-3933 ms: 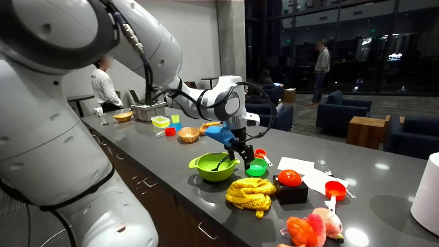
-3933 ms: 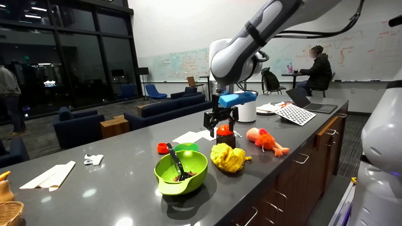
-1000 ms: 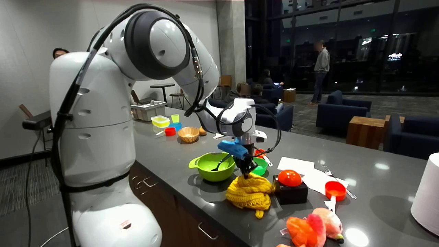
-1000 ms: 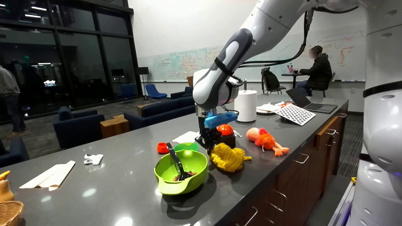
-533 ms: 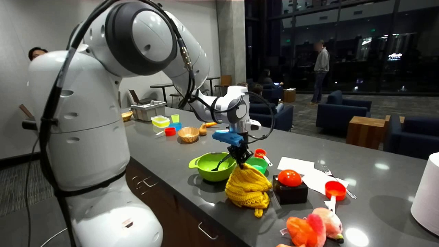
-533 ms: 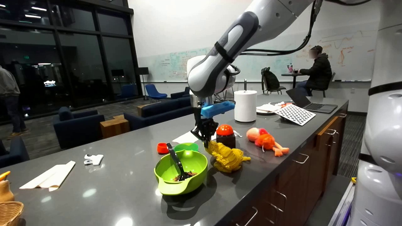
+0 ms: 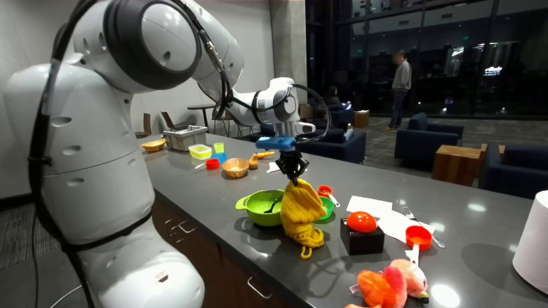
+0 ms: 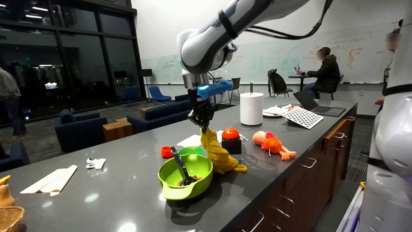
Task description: Fold the yellow cloth in half from left to right.
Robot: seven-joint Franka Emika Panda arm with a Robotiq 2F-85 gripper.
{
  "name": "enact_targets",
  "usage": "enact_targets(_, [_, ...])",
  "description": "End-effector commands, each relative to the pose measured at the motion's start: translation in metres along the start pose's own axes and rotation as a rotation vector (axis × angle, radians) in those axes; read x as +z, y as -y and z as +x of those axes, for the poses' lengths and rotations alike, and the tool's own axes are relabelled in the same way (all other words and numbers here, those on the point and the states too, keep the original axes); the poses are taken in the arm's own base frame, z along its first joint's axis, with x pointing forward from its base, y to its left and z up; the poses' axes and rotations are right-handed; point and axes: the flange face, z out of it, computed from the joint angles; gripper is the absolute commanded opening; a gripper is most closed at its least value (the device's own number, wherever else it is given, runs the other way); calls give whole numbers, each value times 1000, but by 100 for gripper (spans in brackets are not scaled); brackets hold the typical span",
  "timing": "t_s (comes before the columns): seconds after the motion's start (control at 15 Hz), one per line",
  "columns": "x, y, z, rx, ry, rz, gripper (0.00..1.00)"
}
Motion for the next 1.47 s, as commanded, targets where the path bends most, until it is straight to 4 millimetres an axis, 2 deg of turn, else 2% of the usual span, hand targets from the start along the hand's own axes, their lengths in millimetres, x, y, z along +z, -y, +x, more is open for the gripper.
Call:
enact_targets(0.0, [-43,10,0,-33,-19,-66,1])
enact_targets(0.27, [-77,10,-4,-50,-30,-122,1])
enact_targets(0.53, [-98,6,-12,-39,-33,-165,1])
enact_targets(0.8, [-107,-5,-27,9,-1,-204,1])
enact_targets(1.13, [-124,-28,-62,117,106,-232,1])
enact_targets(1.4, [-120,-41,-80,174,178,-155,1])
